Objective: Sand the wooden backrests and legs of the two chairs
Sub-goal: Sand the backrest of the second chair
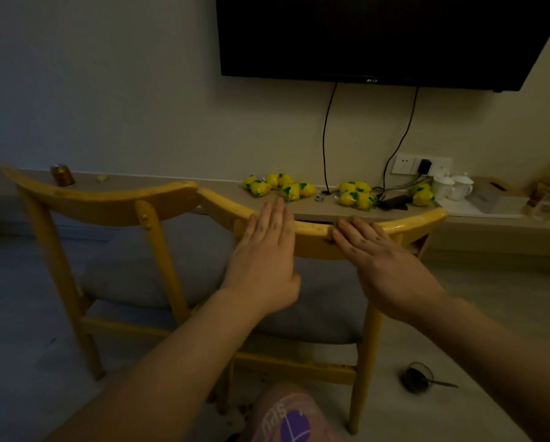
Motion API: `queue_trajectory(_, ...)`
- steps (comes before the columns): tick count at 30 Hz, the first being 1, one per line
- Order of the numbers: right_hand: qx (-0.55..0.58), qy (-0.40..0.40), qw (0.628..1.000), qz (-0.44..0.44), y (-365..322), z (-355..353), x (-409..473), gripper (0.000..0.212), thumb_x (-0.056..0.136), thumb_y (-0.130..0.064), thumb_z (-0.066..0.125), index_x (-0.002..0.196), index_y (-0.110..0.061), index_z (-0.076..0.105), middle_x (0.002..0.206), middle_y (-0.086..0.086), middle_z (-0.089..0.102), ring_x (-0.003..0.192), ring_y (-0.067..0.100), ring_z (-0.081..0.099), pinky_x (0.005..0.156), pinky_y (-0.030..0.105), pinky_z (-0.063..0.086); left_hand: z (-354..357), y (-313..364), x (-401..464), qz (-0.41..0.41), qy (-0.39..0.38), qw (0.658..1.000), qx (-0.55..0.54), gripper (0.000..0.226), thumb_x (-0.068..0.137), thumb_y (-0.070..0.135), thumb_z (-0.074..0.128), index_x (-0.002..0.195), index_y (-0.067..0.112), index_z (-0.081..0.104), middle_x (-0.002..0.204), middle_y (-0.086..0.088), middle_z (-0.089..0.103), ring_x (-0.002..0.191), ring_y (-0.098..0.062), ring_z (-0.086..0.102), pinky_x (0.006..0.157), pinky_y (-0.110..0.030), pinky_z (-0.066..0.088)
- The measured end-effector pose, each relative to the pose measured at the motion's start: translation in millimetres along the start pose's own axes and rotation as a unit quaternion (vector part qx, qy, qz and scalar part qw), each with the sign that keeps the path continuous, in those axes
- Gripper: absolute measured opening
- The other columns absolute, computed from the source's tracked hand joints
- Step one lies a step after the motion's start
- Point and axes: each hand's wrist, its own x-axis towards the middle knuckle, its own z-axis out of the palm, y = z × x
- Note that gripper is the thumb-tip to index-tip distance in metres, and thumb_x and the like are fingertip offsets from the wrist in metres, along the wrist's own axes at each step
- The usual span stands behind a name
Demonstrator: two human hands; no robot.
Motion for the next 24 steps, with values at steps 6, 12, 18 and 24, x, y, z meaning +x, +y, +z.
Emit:
queue_trajectory(6, 0.012, 0.007, 1.0, -0.02, 3.8, -1.8, -0.5, 0.069, 0.094, -0.015, 0.026, 0.161, -0.024, 0.013, 0.167, -0.003, 0.008, 0.156, 0.019, 0.002, 0.124, 0.033, -0.005, 14.9, 24.7, 7.9, 0.043, -0.025, 0.999, -0.008, 0.097, 0.092, 0.038, 0.051, 0.161, 0.008, -0.011, 0.169, -0.012, -0.02, 0.156, -0.026, -0.017, 0.128, -0.045, -0.001)
queue_trajectory(12, 0.055, 0.065, 0.994, 0.066, 2.1, 1.9, -8.7, 0.065, 0.096, -0.007, 0.041, 0.159, -0.014, 0.026, 0.167, 0.008, 0.024, 0.156, 0.029, 0.013, 0.126, 0.042, 0.004, 21.1, 26.9, 6.7, 0.038, -0.003, 0.999, -0.015, 0.099, 0.09, 0.04, 0.052, 0.161, 0.008, -0.01, 0.17, -0.012, -0.018, 0.157, -0.027, -0.015, 0.128, -0.046, -0.001)
queue_trajectory(18, -0.002, 0.039, 0.999, 0.003, -3.2, 8.9, 2.9, 0.068, 0.097, -0.011, 0.039, 0.161, -0.018, 0.018, 0.168, 0.004, 0.016, 0.157, 0.025, 0.011, 0.126, 0.039, 0.003, 23.6, 29.4, 5.3, 0.029, 0.009, 0.999, -0.013, 0.099, 0.09, 0.04, 0.052, 0.162, 0.008, -0.008, 0.17, -0.013, -0.014, 0.157, -0.028, -0.012, 0.128, -0.045, -0.003)
queue_trajectory(24, 0.007, 0.081, 0.99, 0.115, 12.0, 8.0, -13.2, 0.066, 0.096, -0.013, 0.038, 0.16, -0.013, 0.022, 0.167, 0.011, 0.023, 0.156, 0.029, 0.011, 0.125, 0.042, 0.003, 24.4, 29.7, 5.4, 0.027, 0.019, 0.999, -0.031, 0.102, 0.089, 0.043, 0.055, 0.162, 0.01, -0.009, 0.17, -0.01, -0.014, 0.157, -0.027, -0.012, 0.127, -0.044, -0.004)
